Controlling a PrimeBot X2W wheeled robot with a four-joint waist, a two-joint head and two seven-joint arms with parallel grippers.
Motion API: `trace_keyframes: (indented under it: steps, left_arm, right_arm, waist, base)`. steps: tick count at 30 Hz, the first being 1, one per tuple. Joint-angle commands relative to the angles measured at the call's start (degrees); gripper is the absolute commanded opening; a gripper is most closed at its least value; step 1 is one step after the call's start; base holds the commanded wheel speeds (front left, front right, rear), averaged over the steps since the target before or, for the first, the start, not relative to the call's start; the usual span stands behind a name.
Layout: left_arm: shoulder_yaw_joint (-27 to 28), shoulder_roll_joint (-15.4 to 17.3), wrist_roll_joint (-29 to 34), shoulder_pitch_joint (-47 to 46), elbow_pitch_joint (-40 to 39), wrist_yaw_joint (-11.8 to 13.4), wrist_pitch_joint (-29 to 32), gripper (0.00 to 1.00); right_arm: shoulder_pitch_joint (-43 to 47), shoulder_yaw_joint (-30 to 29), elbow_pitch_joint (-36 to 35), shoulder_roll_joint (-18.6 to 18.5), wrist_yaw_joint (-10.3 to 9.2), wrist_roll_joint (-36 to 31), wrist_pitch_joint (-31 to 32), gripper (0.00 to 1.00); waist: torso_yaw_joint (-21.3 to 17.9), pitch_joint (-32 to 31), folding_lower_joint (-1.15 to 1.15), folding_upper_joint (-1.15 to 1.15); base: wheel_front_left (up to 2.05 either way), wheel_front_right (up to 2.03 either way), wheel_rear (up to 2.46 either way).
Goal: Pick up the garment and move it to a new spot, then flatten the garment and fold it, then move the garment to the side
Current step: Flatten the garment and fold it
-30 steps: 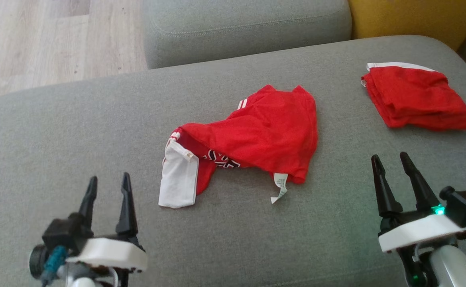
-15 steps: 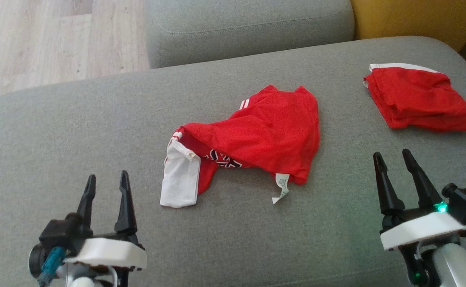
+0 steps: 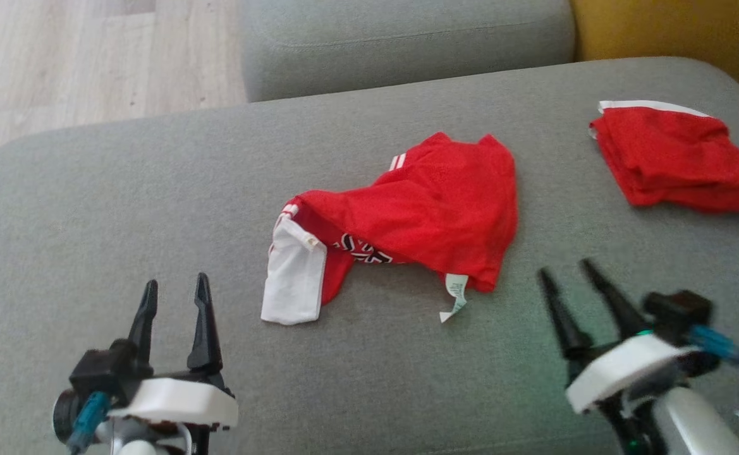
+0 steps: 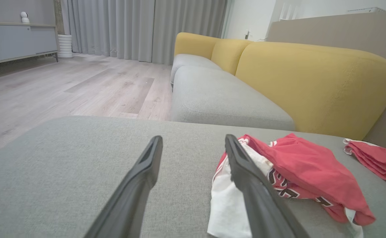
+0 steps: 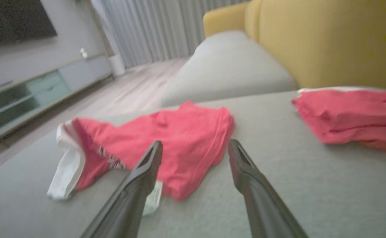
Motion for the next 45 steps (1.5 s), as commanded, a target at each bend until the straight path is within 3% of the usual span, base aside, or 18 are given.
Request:
trace_keyframes:
  steps: [1,7,16,17,18,19,24,27,30,38,45]
  left_arm:
    - [2.02,-0.15,0.46,-2.85,-1.43,-0.12,-0.69,1.0]
    - [1.09,-1.05,0.51,-4.41,-0.4,-0.61,-0.69,1.0]
    - [0.19,-1.8,-0.03,-5.58,1.14,-1.09,-0.69,1.0]
    - [0.27,-1.83,-0.05,-5.62,1.13,-1.07,-0.69,1.0]
    - [0.38,-1.85,-0.07,-5.63,1.13,-1.07,-0.69,1.0]
    - [0.5,-1.87,-0.07,-5.65,1.11,-1.07,-0.69,1.0]
    - [1.34,-1.94,-0.16,-5.45,1.21,-0.89,-0.69,1.0]
    - [1.56,-1.97,-0.33,-5.09,1.25,-0.85,-0.69,1.0]
    - [2.18,-1.98,-0.53,-4.68,1.37,-0.87,-0.69,1.0]
    - [2.97,-1.99,-0.82,-3.95,1.13,-0.84,-0.69,1.0]
    - [2.2,-2.0,-0.81,-4.76,1.45,-1.13,-0.69,1.0]
  right_arm:
    - [-3.88,1.77,-1.27,-1.09,-0.04,-0.41,0.93,1.0]
    - [-10.64,7.48,6.09,-3.55,-0.04,0.23,14.37,1.0]
    - [-15.67,7.11,16.73,-3.52,-0.04,-1.77,21.95,1.0]
    - [-15.98,7.31,17.19,-3.53,-0.04,-1.93,21.87,0.8]
    - [-16.27,7.56,17.54,-3.6,-0.04,-2.11,21.76,0.22]
    - [-16.56,7.6,17.86,-3.65,-0.04,-2.25,21.61,0.0]
    - [-17.3,8.88,17.94,-4.29,-0.04,-1.76,22.26,0.0]
    - [-17.83,10.27,15.57,-6.58,-0.04,-0.68,24.46,0.0]
    - [-17.85,12.33,10.53,-10.97,-0.04,1.57,29.59,0.0]
    - [-14.73,11.96,-5.08,-27.92,-0.04,8.67,48.78,0.0]
    - [-9.16,9.47,-6.48,-33.82,-0.04,9.72,58.97,0.0]
  waist:
    - [0.75,0.47,0.0,0.0]
    - [4.77,1.97,0.0,0.0]
    - [10.29,3.36,0.0,0.0]
    - [10.54,3.44,0.0,0.0]
    - [10.72,3.54,0.0,0.0]
    - [10.79,3.6,0.0,0.0]
    - [10.05,3.14,0.0,0.0]
    - [8.79,2.5,0.0,0.0]
    - [7.17,1.78,0.0,0.0]
    - [3.94,1.51,0.0,0.0]
    - [4.38,2.99,0.0,0.0]
  base:
    - [0.0,0.0,0.0]
    - [0.0,0.0,0.0]
    - [0.0,0.0,0.0]
    - [0.0,0.0,0.0]
    - [0.0,0.0,0.0]
    - [0.0,0.0,0.0]
    - [0.0,0.0,0.0]
    - [0.0,0.0,0.0]
    - [0.0,0.0,0.0]
    - [0.0,0.0,0.0]
    - [0.0,0.0,0.0]
